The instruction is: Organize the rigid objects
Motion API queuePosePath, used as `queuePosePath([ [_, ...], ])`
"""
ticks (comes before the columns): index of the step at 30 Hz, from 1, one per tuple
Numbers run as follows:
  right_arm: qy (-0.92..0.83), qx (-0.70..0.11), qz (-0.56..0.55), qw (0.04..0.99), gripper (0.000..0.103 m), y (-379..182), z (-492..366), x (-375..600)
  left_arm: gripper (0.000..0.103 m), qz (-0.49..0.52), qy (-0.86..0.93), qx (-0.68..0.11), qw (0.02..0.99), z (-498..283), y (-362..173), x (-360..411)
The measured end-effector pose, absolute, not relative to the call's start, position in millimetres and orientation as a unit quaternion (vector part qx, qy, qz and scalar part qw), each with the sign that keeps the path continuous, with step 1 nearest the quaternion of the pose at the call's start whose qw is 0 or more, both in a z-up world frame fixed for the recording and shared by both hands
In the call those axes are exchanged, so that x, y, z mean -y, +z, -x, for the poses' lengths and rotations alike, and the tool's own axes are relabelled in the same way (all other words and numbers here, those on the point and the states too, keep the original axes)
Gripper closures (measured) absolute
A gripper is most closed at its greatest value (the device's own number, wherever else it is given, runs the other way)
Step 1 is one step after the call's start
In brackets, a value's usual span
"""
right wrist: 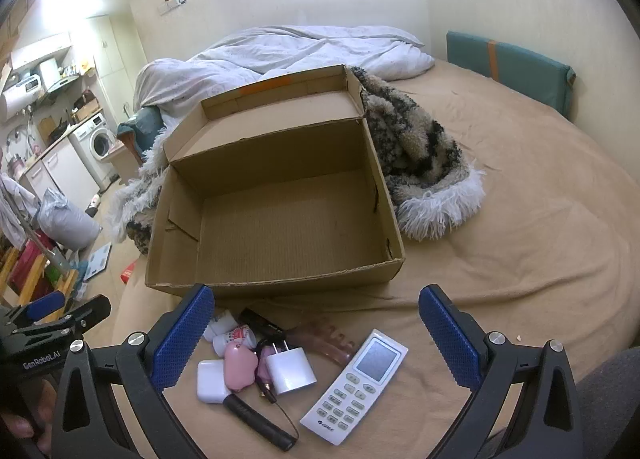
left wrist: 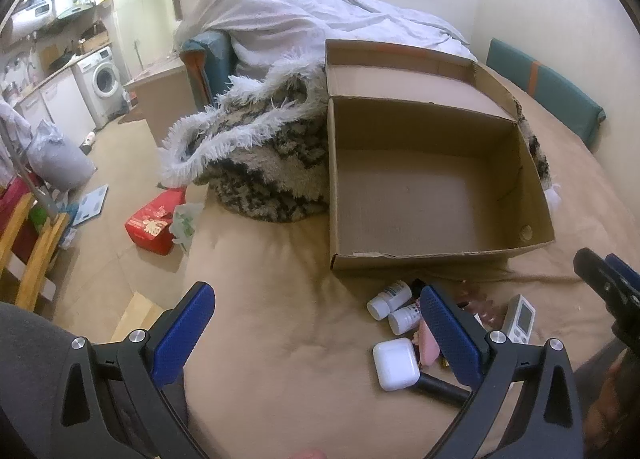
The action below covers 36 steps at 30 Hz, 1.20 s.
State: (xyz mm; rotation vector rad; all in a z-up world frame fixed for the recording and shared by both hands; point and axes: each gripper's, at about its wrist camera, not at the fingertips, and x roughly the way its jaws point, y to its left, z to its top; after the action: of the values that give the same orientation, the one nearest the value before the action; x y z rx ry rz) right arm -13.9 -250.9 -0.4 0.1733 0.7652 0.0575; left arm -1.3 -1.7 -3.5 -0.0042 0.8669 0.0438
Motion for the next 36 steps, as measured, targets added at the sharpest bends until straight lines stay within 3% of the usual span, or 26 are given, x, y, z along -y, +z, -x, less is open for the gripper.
queuePosePath([
  [36, 0.027, -0.372, -0.107, 0.922, 0.0, 1.9, 13.2, 260.2, 0.001, 0.012, 0.031, -0.424, 0.905, 1.4, -1.4, -3.6],
])
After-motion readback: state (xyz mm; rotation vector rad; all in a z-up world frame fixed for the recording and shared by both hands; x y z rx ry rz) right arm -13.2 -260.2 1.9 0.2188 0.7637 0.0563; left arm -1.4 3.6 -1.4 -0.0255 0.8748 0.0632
